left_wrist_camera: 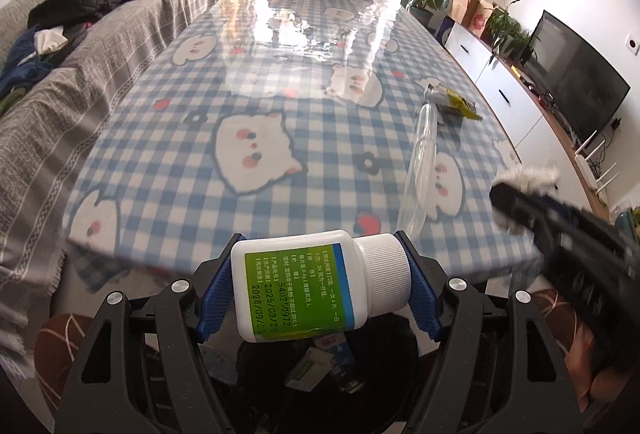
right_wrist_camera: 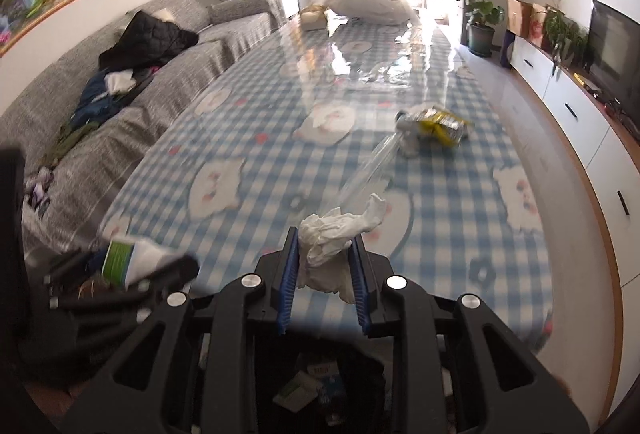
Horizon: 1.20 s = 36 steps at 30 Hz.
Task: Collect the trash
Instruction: 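Lift the pill bottle and tissue and carry both over the black bin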
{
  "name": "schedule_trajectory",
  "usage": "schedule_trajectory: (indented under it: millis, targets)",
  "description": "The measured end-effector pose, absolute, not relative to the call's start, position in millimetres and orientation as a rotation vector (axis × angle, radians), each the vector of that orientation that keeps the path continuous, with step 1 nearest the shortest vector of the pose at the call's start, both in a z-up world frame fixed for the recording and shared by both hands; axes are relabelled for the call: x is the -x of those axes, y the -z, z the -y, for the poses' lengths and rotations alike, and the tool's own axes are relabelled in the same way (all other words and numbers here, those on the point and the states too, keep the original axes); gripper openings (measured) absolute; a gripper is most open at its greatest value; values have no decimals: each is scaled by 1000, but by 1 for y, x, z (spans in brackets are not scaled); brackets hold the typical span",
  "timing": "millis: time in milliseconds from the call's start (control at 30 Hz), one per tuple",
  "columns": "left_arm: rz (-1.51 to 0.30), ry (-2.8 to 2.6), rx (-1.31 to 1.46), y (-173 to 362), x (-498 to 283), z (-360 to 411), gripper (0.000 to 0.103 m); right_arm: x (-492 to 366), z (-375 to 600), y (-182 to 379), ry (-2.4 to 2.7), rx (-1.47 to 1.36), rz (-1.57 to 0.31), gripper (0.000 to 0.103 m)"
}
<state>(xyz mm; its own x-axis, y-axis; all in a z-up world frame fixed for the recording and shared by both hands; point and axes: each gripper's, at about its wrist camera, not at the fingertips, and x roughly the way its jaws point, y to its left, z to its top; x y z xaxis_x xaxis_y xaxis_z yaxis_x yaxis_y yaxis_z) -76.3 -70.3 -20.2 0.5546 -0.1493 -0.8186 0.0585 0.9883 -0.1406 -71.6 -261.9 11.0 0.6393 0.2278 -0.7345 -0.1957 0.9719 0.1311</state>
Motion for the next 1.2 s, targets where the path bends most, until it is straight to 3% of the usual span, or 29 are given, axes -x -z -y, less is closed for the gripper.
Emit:
schedule_trajectory:
  millis: [600, 1200]
  targets:
    - [-1033, 137, 94, 49, 137, 57, 71, 154, 249, 35, -223, -15, -972, 23]
    - [-1159, 109, 110, 112, 144, 51, 71, 152, 242, 108, -212, -29, -1160, 23]
